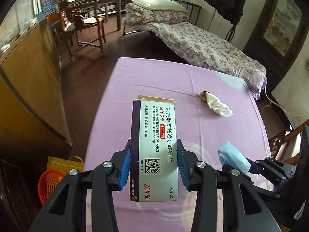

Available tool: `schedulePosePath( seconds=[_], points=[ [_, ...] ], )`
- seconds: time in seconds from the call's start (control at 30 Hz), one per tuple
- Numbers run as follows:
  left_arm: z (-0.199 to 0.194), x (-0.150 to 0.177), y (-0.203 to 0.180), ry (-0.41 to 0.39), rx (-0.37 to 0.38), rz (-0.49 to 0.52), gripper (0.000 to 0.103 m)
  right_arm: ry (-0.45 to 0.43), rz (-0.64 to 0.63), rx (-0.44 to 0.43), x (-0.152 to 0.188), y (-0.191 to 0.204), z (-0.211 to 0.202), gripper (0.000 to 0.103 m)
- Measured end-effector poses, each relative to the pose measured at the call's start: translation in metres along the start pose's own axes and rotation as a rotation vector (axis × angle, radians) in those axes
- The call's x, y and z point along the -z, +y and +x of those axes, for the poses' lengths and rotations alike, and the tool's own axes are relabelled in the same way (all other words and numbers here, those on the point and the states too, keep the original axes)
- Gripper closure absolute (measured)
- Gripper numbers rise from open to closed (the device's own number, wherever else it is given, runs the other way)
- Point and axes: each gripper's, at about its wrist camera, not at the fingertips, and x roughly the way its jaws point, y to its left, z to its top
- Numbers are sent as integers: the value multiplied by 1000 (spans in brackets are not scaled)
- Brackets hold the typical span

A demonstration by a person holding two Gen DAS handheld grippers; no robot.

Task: Collect trash
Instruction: 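Carry the medicine box and mask over to the red basket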

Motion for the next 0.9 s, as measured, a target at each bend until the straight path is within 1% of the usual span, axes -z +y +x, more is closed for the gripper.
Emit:
schedulePosePath(
  seconds=[0.27,0.47,0.67,0.9],
  points=[
    [-24,18,58,-24,-33,-91,60,11,-116,-53,-11,61,-5,77],
    [-41,34,115,-45,-70,-185,60,32,-212,-110,-23,115,3,77],
    [-49,57,167,-39,-103,-285,60,54,-298,-151,-30,165,15,77],
    [-54,86,217,-25,-125,-382,60,82,-375,-181,-29,206,24,77]
  ],
)
